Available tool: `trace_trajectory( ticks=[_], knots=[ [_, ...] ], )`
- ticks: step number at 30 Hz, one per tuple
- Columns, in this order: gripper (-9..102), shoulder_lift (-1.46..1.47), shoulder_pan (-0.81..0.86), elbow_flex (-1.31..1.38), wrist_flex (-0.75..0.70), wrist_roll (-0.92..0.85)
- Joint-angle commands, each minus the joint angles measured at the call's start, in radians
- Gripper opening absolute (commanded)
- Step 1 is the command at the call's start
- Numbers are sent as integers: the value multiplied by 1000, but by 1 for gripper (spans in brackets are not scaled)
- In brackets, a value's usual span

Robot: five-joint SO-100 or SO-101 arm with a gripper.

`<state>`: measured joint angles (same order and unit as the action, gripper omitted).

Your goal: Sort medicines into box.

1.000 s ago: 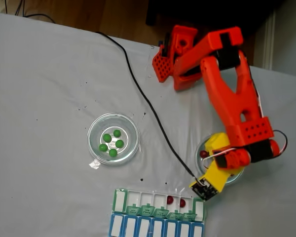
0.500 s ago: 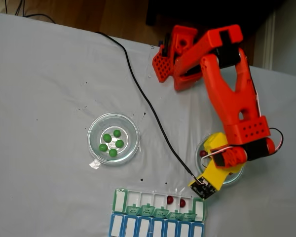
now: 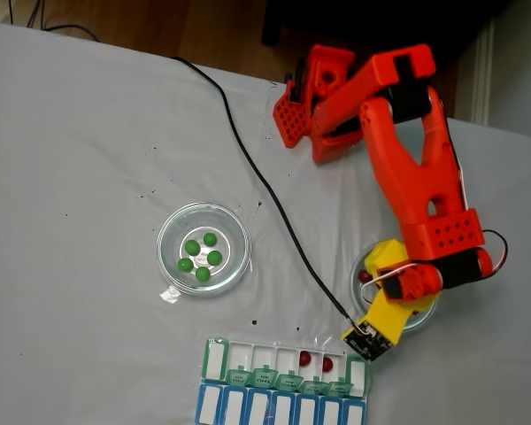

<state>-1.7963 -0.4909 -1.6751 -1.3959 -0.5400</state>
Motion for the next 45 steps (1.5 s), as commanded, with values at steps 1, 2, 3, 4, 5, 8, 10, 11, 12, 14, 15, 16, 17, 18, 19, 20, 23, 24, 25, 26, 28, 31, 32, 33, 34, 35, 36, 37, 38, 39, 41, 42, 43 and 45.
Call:
trace_trajectory(
  ticks=[1, 2, 3, 4, 5, 8, 10, 11, 12, 14, 15, 16, 17, 18, 19, 20, 23, 24, 25, 26, 28, 31, 32, 33, 34, 35, 36, 37, 38, 39, 41, 42, 43, 45],
  knots=[
    [14, -20, 5, 8, 12, -14],
    [14, -20, 2, 2, 17, -14],
    [14, -18, -2, -3, 25, -12],
    [14, -18, -5, -11, 29, -11],
    [14, -17, -8, -14, 34, -8],
    [14, -2, -15, -14, 40, -6],
    [14, 12, -18, -14, 43, -8],
    [14, 18, -18, -14, 44, -9],
    [14, 25, -18, -14, 46, -9],
    [14, 32, -21, -14, 51, -8],
    [15, 35, -23, -14, 54, -8],
    [15, 37, -23, -15, 54, -15],
    [15, 41, -23, -15, 55, -21],
    [15, 48, -21, -15, 57, -28],
    [15, 55, -21, -15, 61, -28],
    [15, 60, -21, -14, 64, -29],
    [15, 71, -21, -14, 69, -34],
    [15, 71, -20, -14, 69, -34],
    [15, 71, -20, -14, 69, -35],
    [16, 71, -17, -14, 71, -35],
    [15, 71, -17, -14, 75, -34],
    [15, 75, -17, -15, 80, -35],
    [15, 77, -15, -17, 80, -35],
    [15, 78, -15, -17, 80, -35],
    [15, 78, -15, -18, 81, -35],
    [15, 80, -15, -20, 84, -35],
    [15, 81, -15, -21, 86, -35],
    [15, 84, -15, -23, 89, -35],
    [15, 89, -14, -25, 94, -35],
    [15, 92, -14, -25, 97, -37],
    [15, 97, -12, -25, 104, -40],
    [15, 100, -11, -26, 107, -43],
    [15, 103, -11, -26, 109, -44],
    [14, 106, -9, -26, 110, -44]
  ],
)
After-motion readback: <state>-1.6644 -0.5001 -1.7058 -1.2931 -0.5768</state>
